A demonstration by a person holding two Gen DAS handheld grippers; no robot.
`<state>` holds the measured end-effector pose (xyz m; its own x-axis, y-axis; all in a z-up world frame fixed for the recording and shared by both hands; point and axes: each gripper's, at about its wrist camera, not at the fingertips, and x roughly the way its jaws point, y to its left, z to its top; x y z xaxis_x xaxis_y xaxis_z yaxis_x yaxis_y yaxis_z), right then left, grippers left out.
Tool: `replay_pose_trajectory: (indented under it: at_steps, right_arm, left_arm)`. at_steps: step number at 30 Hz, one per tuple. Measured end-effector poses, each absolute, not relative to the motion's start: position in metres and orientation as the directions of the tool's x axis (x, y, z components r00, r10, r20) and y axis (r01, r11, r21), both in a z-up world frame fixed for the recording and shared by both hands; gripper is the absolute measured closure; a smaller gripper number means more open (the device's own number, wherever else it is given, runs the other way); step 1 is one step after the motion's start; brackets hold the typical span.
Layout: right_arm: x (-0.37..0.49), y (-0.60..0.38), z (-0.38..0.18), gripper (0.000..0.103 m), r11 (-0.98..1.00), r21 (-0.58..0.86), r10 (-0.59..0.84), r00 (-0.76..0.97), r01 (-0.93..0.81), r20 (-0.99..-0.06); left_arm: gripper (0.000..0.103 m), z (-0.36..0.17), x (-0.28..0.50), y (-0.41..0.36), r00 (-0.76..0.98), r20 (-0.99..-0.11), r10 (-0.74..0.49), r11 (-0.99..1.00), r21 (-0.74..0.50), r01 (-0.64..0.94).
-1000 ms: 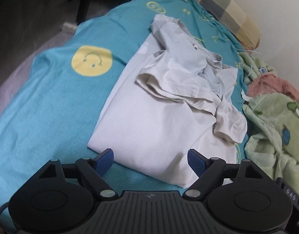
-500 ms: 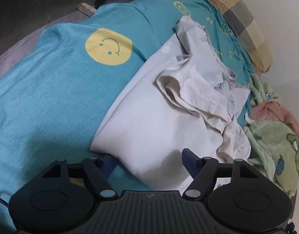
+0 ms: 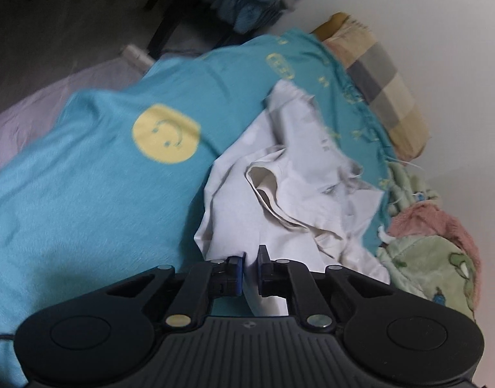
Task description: Fold clothes
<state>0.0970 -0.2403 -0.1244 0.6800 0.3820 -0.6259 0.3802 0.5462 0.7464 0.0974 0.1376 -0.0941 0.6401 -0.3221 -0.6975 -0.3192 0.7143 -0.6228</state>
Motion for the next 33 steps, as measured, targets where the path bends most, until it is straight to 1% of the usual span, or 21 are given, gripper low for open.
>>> replay_pose_trajectory:
  at_steps: [6, 11, 13, 16, 19, 22, 27, 30, 33]
  right_arm:
    - [0.073, -0.240, -0.069, 0.092, 0.584, 0.751, 0.370, 0.722, 0.309, -0.585]
    - [0.033, -0.237, -0.027, 0.092, 0.604, 0.754, 0.366, 0.749, 0.260, -0.552]
    - [0.014, -0.237, -0.016, 0.092, 0.608, 0.752, 0.362, 0.755, 0.253, -0.547]
    - [-0.018, -0.240, -0.007, 0.092, 0.603, 0.755, 0.363, 0.754, 0.257, -0.546]
    - [-0.043, -0.243, -0.004, 0.092, 0.602, 0.753, 0.360, 0.752, 0.265, -0.552]
    - [-0.052, -0.247, -0.004, 0.092, 0.599, 0.753, 0.362, 0.747, 0.272, -0.558]
    - [-0.024, -0.252, -0.008, 0.092, 0.587, 0.762, 0.370, 0.747, 0.272, -0.553]
    - [0.011, -0.252, -0.012, 0.092, 0.581, 0.768, 0.378, 0.746, 0.271, -0.549]
    - [0.053, -0.251, -0.022, 0.092, 0.580, 0.760, 0.368, 0.737, 0.294, -0.566]
  left_arm:
    - [0.097, -0.025, 0.065, 0.138, 0.702, -0.635, -0.324, 0.726, -0.642, -0.246]
    - [0.097, 0.016, 0.029, 0.143, 0.711, -0.627, -0.319, 0.735, -0.637, -0.233]
    - [0.097, 0.027, 0.008, 0.146, 0.701, -0.639, -0.315, 0.742, -0.627, -0.238]
    - [0.097, 0.036, -0.026, 0.148, 0.671, -0.680, -0.294, 0.764, -0.589, -0.263]
    - [0.097, 0.041, -0.053, 0.149, 0.666, -0.685, -0.294, 0.761, -0.589, -0.271]
    - [0.097, 0.044, -0.062, 0.149, 0.661, -0.681, -0.315, 0.752, -0.604, -0.264]
    - [0.097, 0.044, -0.029, 0.143, 0.673, -0.670, -0.312, 0.733, -0.621, -0.277]
    - [0.097, 0.040, 0.015, 0.137, 0.674, -0.680, -0.288, 0.733, -0.610, -0.303]
    - [0.097, 0.031, 0.061, 0.128, 0.666, -0.697, -0.266, 0.747, -0.586, -0.315]
